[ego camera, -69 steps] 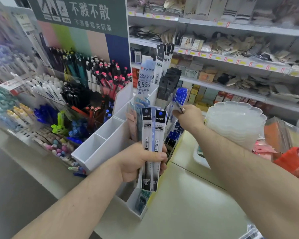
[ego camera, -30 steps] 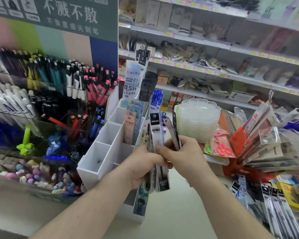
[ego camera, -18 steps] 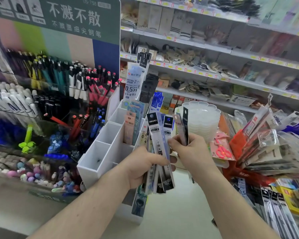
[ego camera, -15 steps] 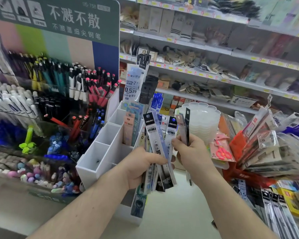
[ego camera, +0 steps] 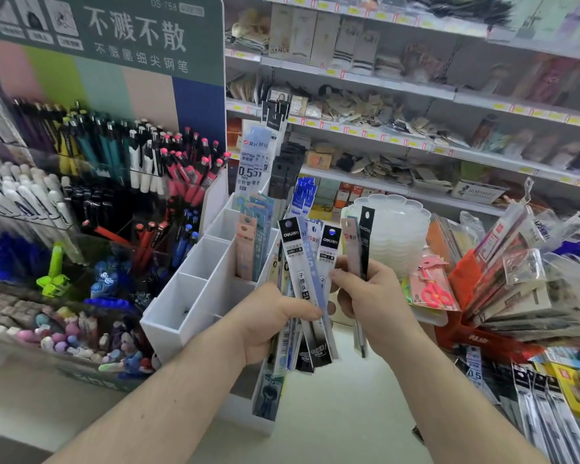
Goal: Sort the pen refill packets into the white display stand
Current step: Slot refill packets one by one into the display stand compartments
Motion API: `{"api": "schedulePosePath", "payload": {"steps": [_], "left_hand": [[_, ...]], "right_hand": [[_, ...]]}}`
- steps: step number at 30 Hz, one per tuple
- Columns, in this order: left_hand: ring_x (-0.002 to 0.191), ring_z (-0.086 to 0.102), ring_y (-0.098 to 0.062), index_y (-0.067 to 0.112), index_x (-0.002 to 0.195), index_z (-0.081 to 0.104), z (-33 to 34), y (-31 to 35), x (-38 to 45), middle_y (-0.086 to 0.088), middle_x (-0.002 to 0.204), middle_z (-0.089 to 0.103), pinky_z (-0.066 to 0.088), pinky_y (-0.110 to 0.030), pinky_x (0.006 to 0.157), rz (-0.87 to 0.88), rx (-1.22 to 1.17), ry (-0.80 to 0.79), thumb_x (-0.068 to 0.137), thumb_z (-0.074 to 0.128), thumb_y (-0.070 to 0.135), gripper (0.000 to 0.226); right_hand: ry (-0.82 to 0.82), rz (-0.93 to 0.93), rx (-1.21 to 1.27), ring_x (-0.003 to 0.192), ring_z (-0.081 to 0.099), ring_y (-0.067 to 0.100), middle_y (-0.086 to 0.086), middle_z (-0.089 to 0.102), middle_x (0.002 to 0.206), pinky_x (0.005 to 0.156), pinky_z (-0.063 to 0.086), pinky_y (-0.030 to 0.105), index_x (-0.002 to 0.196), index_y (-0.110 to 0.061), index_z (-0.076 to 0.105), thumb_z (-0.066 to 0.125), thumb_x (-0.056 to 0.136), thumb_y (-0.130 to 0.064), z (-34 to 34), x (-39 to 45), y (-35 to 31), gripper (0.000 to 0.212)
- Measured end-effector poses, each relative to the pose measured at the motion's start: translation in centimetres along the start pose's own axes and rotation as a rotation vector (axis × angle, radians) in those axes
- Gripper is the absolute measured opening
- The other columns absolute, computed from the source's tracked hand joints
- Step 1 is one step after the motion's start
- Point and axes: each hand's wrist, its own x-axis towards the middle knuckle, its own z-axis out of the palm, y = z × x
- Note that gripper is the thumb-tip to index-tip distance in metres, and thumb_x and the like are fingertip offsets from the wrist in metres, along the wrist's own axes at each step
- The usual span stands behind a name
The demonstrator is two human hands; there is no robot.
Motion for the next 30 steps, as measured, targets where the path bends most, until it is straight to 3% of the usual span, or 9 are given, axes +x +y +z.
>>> {"api": "schedulePosePath", "payload": {"steps": [4, 7, 12, 14, 17, 19, 22, 25, 30], "left_hand": [[0.095, 0.071, -0.041, 0.01, 0.102, 0.07, 0.1, -0.1, 0.1, -0.02, 0.1, 0.074, 0.053, -0.06, 0.091, 0.004, 0.026, -0.001, 0.061, 0.072, 0.007, 0.041], [0.095, 0.071, -0.041, 0.007, 0.103, 0.07, 0.1, -0.1, 0.2, -0.021, 0.099, 0.074, 0.053, -0.06, 0.091, 0.002, 0.009, 0.027, 0.064, 0.072, 0.004, 0.039], [0.085, 0.073, -0.035, 0.006, 0.1, 0.07, 0.0, -0.2, 0.5, -0.018, 0.092, 0.075, 0.058, -0.048, 0.082, 0.017, 0.002, 0.101, 0.084, 0.065, -0.008, 0.022], [0.087, 0.073, -0.034, 0.007, 0.101, 0.07, -0.1, -0.4, 0.6, -0.017, 0.093, 0.076, 0.059, -0.046, 0.081, 0.02, 0.013, 0.11, 0.084, 0.066, -0.008, 0.023], [0.095, 0.072, -0.033, 0.008, 0.111, 0.068, 0.1, -0.6, 0.8, -0.016, 0.1, 0.075, 0.056, -0.05, 0.089, 0.049, 0.038, 0.103, 0.072, 0.078, 0.0, 0.041], [0.098, 0.072, -0.033, 0.008, 0.112, 0.068, 0.1, -0.6, 0.9, -0.014, 0.101, 0.076, 0.055, -0.051, 0.092, 0.057, 0.032, 0.104, 0.068, 0.079, 0.001, 0.046], [0.095, 0.073, -0.032, 0.007, 0.108, 0.071, 0.0, -0.5, 0.8, -0.015, 0.101, 0.076, 0.056, -0.047, 0.089, 0.055, -0.009, 0.111, 0.081, 0.066, -0.012, 0.033], [0.095, 0.072, -0.035, 0.005, 0.106, 0.071, 0.0, -0.4, 0.8, -0.018, 0.102, 0.075, 0.056, -0.05, 0.089, 0.08, -0.041, 0.115, 0.078, 0.069, -0.011, 0.032], [0.071, 0.071, -0.033, 0.002, 0.092, 0.068, -0.2, -0.5, 1.2, -0.021, 0.083, 0.072, 0.059, -0.044, 0.075, 0.061, -0.063, 0.172, 0.083, 0.06, -0.013, 0.019]], "right_hand": [[0.035, -0.044, -0.131, 0.048, 0.037, 0.012, 0.004, 0.045, 0.058, 0.049, 0.035, 0.026, 0.071, -0.006, 0.058, 0.076, 0.086, -0.019, 0.0, 0.4, 0.4, 0.027], [0.059, -0.04, -0.124, 0.047, 0.036, 0.012, 0.006, 0.045, 0.059, 0.049, 0.033, 0.026, 0.073, -0.002, 0.058, 0.072, 0.089, -0.014, 0.0, 0.8, 0.7, 0.025], [0.16, -0.042, -0.123, 0.048, 0.039, 0.012, 0.004, 0.055, 0.062, 0.053, 0.034, 0.027, 0.07, -0.013, 0.062, 0.068, 0.089, -0.009, -0.1, 1.2, 1.0, 0.02], [0.16, -0.057, -0.143, 0.054, 0.044, 0.013, 0.001, 0.057, 0.065, 0.055, 0.039, 0.028, 0.076, -0.012, 0.065, 0.075, 0.084, -0.016, -0.1, 1.2, 0.9, 0.013], [0.101, -0.065, -0.2, 0.058, 0.056, 0.007, -0.007, 0.066, 0.064, 0.053, 0.046, 0.017, 0.078, -0.012, 0.069, 0.08, 0.079, -0.018, 0.3, 1.0, 0.5, 0.012], [0.108, -0.046, -0.196, 0.058, 0.057, 0.01, -0.002, 0.068, 0.066, 0.053, 0.047, 0.02, 0.078, -0.009, 0.07, 0.078, 0.08, -0.012, 0.2, 1.1, 0.4, 0.008], [0.138, -0.003, -0.129, 0.05, 0.041, 0.019, 0.01, 0.053, 0.06, 0.048, 0.036, 0.028, 0.075, -0.005, 0.064, 0.074, 0.082, -0.008, -0.3, 1.4, 0.7, 0.012], [0.121, 0.022, -0.015, 0.046, 0.043, 0.016, 0.024, 0.061, 0.07, 0.044, 0.036, 0.025, 0.08, -0.004, 0.067, 0.071, 0.087, -0.007, -0.6, 1.4, 0.7, 0.009], [0.397, -0.027, 0.203, 0.044, 0.05, 0.005, -0.001, 0.068, 0.07, 0.041, 0.041, 0.017, 0.087, -0.017, 0.065, 0.068, 0.093, -0.015, -3.2, 2.6, -1.3, 0.007]]}}
